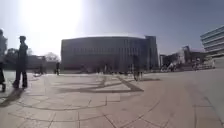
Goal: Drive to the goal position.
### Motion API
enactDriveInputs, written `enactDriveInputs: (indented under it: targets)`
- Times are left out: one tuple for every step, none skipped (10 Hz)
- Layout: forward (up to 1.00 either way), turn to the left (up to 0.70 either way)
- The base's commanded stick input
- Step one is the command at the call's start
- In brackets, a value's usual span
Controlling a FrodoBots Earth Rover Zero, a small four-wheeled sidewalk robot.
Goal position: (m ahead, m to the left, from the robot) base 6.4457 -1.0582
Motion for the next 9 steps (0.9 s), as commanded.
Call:
enactDriveInputs:
  targets:
    - [0.5, 0.0]
    - [0.5, 0.0]
    - [0.5, 0.0]
    - [0.5, 0.0]
    - [0.5, 0.0]
    - [0.5, 0.0]
    - [0.5, 0.5]
    - [0.5, 0.0]
    - [0.5, 0.0]
